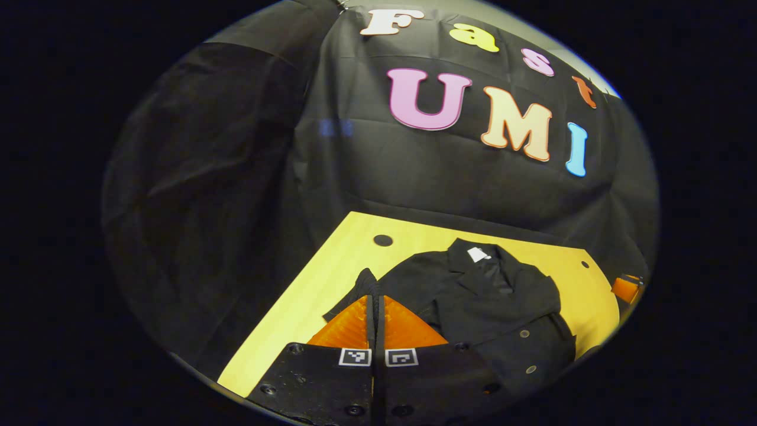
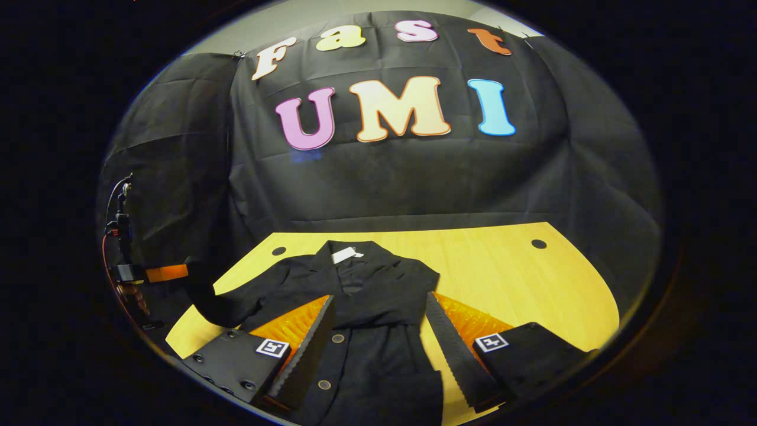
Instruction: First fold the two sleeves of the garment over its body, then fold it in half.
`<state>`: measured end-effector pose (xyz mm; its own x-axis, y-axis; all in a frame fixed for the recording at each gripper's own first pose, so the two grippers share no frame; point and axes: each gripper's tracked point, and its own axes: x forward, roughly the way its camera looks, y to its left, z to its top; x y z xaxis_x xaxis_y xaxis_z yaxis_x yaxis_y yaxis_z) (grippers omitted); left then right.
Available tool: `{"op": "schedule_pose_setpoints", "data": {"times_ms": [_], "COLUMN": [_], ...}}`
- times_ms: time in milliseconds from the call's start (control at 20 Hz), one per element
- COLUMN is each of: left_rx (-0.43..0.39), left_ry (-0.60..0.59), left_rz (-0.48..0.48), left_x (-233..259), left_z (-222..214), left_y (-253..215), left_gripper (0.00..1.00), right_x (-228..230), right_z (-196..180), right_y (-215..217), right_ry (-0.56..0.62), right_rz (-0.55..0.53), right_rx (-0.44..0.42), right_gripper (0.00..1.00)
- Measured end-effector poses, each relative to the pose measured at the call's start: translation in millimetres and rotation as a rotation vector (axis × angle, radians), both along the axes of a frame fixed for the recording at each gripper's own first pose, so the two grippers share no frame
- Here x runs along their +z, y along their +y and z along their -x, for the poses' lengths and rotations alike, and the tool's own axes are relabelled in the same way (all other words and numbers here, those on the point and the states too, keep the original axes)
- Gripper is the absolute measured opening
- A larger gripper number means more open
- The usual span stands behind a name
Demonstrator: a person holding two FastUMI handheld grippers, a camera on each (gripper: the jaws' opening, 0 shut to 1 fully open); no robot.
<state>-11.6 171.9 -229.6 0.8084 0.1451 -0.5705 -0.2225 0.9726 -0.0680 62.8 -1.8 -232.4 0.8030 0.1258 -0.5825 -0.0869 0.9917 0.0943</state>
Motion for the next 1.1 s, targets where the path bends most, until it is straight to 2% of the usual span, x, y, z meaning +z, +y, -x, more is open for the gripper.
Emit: {"op": "schedule_pose_setpoints", "data": {"times_ms": [400, 850, 900, 950, 1100], "left_rx": [-0.151, -0.328, -0.347, -0.366, -0.415], "left_ry": [-0.062, -0.047, -0.043, -0.039, -0.028], "left_rz": [-0.007, 0.012, 0.012, 0.012, 0.013], "left_x": [11, -2, -4, -6, -14], "left_z": [-55, -92, -94, -98, -106], "left_y": [-88, -196, -207, -219, -251], "left_gripper": [0.00, 0.00, 0.00, 0.00, 0.00], "right_x": [-2, -5, -6, -6, -7], "right_z": [25, 53, 57, 59, 67], "right_y": [-75, -144, -150, -156, -172], "right_ry": [-0.009, -0.009, -0.007, -0.005, -0.003], "right_rz": [-0.023, -0.038, -0.036, -0.035, -0.033], "right_rx": [-0.116, -0.229, -0.237, -0.245, -0.263], "right_gripper": [0.98, 0.98, 0.94, 0.98, 0.98]}}
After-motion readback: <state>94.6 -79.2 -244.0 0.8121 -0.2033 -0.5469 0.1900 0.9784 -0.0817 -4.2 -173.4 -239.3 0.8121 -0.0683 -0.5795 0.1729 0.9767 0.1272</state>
